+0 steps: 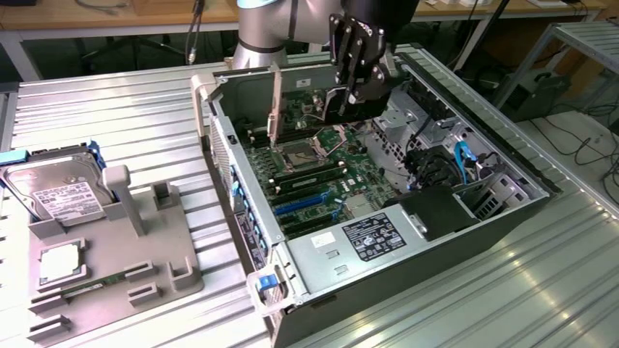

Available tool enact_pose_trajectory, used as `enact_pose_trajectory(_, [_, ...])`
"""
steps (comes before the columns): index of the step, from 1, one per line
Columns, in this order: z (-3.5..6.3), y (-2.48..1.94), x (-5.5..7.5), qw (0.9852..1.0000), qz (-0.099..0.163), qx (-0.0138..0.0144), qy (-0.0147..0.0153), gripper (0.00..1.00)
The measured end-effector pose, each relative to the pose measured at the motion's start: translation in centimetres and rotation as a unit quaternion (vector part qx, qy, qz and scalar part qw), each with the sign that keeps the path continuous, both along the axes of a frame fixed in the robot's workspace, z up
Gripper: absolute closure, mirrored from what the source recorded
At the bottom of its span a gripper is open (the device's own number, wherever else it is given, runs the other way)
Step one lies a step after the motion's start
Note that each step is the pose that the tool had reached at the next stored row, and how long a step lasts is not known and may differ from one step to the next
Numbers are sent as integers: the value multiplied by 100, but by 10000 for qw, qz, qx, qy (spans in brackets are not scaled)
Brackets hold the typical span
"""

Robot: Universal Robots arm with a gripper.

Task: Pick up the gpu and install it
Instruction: 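Insert the gpu into the slot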

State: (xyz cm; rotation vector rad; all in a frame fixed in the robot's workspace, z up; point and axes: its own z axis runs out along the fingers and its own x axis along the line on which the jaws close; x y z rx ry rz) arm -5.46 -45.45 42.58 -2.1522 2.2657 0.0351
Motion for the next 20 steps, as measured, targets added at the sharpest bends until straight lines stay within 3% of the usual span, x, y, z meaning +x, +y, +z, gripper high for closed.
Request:
enact_pose_trajectory(1, [-120, 0, 2, 9996, 274, 6, -1, 73])
enact_pose_trajectory(2, [-156, 0, 2, 9990, 443, 7, -1, 73])
enact_pose_trajectory(6, [-268, 0, 2, 9990, 452, 33, -2, 73])
enact_pose_trajectory(12, [-523, 0, 2, 9992, 407, 35, 16, 73])
enact_pose_trajectory(20, [-551, 0, 2, 9992, 407, 35, 16, 73])
